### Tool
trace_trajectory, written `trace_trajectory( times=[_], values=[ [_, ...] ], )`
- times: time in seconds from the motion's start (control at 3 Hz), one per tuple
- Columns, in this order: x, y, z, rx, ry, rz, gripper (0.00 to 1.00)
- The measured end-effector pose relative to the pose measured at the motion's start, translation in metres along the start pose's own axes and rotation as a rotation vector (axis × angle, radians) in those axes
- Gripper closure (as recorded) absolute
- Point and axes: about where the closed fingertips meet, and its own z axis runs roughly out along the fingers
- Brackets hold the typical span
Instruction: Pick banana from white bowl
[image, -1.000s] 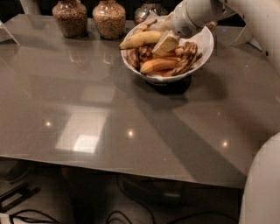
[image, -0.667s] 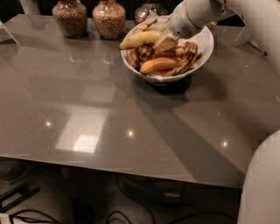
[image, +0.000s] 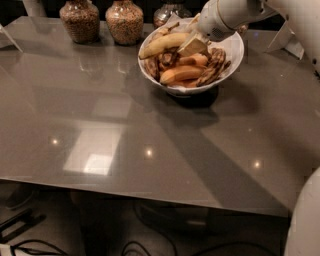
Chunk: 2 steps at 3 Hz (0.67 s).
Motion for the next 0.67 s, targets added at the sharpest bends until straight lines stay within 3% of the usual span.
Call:
trace_trajectory(
  times=[0.67],
  values=[
    [-0.014, 0.028, -0.067, 0.045, -0.080, -0.033, 1.00]
  ],
)
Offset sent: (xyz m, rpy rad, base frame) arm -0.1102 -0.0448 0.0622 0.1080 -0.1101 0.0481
